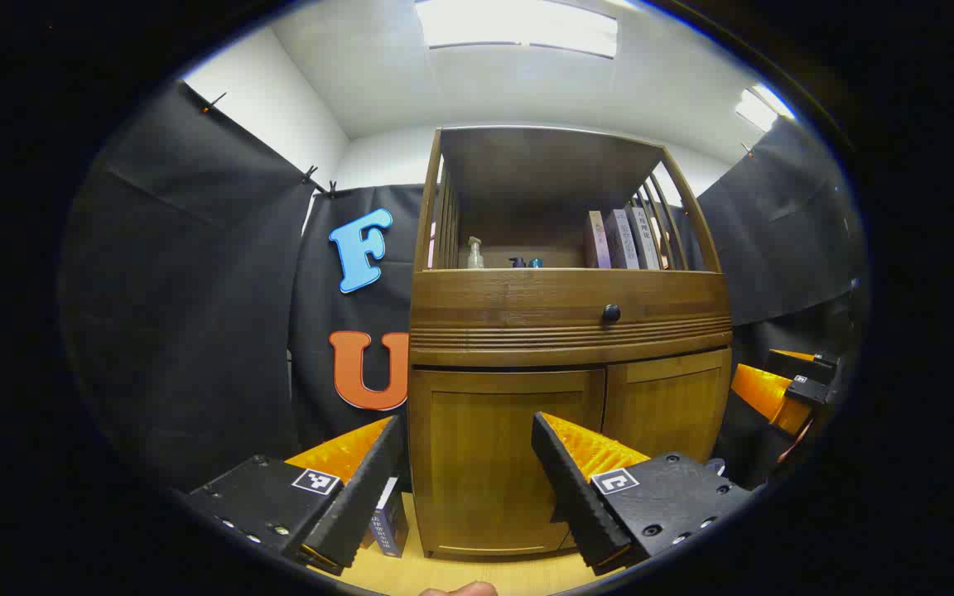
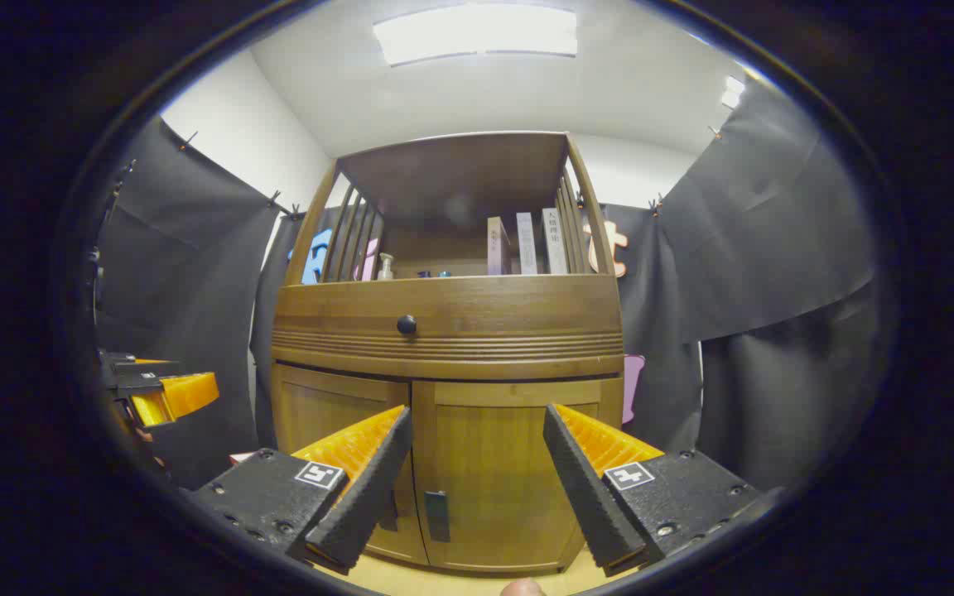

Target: Open the right door of the double-door shoe cabinet with the right hand, and open the left door with the left hand.

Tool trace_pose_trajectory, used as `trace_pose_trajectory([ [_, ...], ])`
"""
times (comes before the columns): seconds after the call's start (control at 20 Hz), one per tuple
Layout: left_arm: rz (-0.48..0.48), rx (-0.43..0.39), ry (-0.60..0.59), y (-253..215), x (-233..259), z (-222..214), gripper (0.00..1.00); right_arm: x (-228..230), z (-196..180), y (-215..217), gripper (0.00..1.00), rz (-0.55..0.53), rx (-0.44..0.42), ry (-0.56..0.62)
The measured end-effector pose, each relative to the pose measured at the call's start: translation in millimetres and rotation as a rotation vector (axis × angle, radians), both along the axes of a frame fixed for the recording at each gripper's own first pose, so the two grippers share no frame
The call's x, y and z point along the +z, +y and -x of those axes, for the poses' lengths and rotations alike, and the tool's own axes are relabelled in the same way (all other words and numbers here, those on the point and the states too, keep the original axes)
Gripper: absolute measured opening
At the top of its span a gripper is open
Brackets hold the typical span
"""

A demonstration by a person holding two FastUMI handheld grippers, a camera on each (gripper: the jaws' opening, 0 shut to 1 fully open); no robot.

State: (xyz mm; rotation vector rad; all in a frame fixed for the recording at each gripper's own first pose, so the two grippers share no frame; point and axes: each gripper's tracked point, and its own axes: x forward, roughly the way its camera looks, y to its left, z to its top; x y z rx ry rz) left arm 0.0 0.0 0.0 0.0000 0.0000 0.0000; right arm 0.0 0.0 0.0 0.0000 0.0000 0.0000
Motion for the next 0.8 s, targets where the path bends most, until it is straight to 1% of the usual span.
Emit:
trace_pose_trajectory([
  [0.05, -0.004, 0.003, -0.002, 0.8, -0.4, 0.0, 0.95, -0.8, -1.7, -2.5, 1.00, -0.001, -0.003, 0.002],
  [0.1, -0.006, 0.004, 0.001, 0.2, -1.8, -0.7, 1.00, -3.0, -3.7, -4.1, 1.00, -0.001, -0.009, 0.006],
  [0.15, -0.005, 0.004, 0.008, -0.3, -3.9, -1.3, 1.00, -4.7, -5.8, -4.4, 1.00, -0.002, -0.011, 0.011],
  [0.2, -0.005, 0.002, 0.015, -0.2, -5.9, -2.5, 0.95, -8.5, -8.5, -5.3, 1.00, 0.000, -0.015, 0.020],
  [0.3, -0.006, -0.004, 0.030, -0.3, -10.6, -3.6, 0.95, -17.0, -11.1, -6.2, 1.00, 0.005, -0.020, 0.036],
  [0.35, -0.008, -0.008, 0.037, -1.3, -13.2, -6.1, 1.00, -21.0, -11.8, -6.0, 1.00, 0.012, -0.020, 0.044],
  [0.4, -0.010, -0.011, 0.043, -1.4, -16.1, -7.5, 1.00, -26.2, -12.2, -4.6, 1.00, 0.018, -0.016, 0.054],
  [0.45, -0.010, -0.019, 0.049, -3.3, -18.2, -8.8, 0.95, -33.1, -12.7, -2.7, 1.00, 0.024, -0.006, 0.077],
  [0.55, -0.006, -0.035, 0.064, -7.9, -23.1, -12.4, 0.95, -46.7, -15.0, 2.4, 1.00, 0.030, 0.011, 0.118],
  [0.7, -0.011, -0.040, 0.081, -6.7, -31.2, -16.7, 0.95, -51.4, -21.0, 4.9, 1.00, 0.038, 0.012, 0.130],
  [0.8, -0.025, -0.045, 0.068, -6.2, -30.6, -19.2, 0.95, -59.7, -25.5, 10.2, 1.00, 0.044, 0.018, 0.142],
])
